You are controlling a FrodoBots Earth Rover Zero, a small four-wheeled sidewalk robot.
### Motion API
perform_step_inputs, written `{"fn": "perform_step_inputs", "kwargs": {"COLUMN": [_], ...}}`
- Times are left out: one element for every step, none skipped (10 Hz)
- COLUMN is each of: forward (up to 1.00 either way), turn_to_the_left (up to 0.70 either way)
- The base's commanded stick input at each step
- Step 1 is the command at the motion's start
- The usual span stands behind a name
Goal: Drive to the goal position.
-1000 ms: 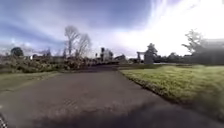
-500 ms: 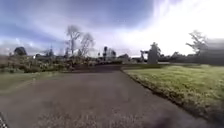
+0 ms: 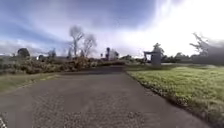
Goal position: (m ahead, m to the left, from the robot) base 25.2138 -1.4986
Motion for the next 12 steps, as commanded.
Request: {"fn": "perform_step_inputs", "kwargs": {"forward": [0.85, 0.85, 0.85, 0.85, 0.85, 0.85, 0.85, 0.85, 0.85, 0.85, 0.85, 0.85], "turn_to_the_left": [0.0, 0.0, 0.0, 0.0, 0.0, 0.0, 0.0, 0.0, 0.0, 0.0, 0.0, 0.0]}}
